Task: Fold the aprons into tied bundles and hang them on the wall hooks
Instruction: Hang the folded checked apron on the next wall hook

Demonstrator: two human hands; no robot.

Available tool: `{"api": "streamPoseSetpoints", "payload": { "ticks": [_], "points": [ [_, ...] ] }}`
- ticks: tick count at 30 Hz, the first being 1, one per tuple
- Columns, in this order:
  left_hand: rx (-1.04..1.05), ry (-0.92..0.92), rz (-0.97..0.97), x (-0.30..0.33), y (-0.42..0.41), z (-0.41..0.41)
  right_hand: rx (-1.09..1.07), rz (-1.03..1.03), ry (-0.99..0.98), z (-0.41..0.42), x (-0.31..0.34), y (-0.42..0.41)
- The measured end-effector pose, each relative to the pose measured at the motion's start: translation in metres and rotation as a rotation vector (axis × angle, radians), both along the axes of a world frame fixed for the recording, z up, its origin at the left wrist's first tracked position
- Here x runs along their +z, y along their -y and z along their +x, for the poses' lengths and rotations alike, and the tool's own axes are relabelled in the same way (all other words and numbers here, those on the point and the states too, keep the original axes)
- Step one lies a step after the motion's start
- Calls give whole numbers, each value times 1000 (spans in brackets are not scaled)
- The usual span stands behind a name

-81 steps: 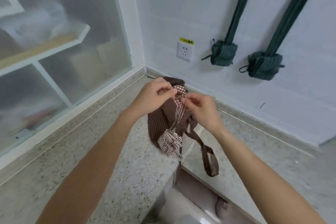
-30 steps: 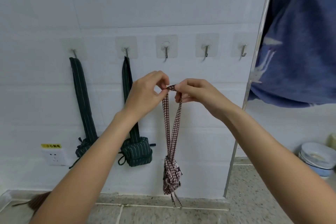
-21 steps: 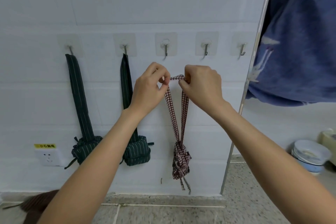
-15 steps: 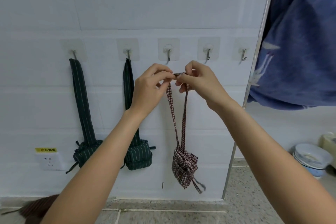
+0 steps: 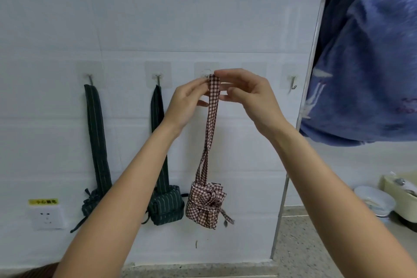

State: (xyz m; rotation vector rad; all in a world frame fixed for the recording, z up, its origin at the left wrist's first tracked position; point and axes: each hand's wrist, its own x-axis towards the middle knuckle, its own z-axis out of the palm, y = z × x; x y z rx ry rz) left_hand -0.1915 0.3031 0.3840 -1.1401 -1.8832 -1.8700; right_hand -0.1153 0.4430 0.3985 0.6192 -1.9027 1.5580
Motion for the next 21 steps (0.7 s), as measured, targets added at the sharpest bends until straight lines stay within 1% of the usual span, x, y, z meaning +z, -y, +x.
{"api": "streamPoseSetpoints", "payload": {
  "ticks": [2,4,7,10,13,15,17,18,19,21],
  "points": [
    [-70,90,45,5,0,1,-152,106,-103,0,0,0],
    [-85,113,45,5,1,-2,-281,168,-151,0,2,0],
    [-49,82,27,3,5,-4,-411,245,-194,-6,3,2],
    [-7,21,-15,1,6,-4,-540,426,-232,-16,1,5],
    [148,-20,-51,-2,8,-12,-664,600,-266,-23,-1,9],
    [338,-71,-98,-6,10,-21,-716,676,-275,-29,-2,11],
    [556,-169,-203,-10,10,-28,-792,745,-253,-36,-3,12],
    [632,-219,-254,-11,10,-29,-828,770,-243,-40,-3,13],
    [679,-257,-287,-11,8,-30,-851,784,-248,-43,-4,13],
    [703,-276,-294,-11,5,-29,-867,767,-293,-48,-7,14]
  ]
}}
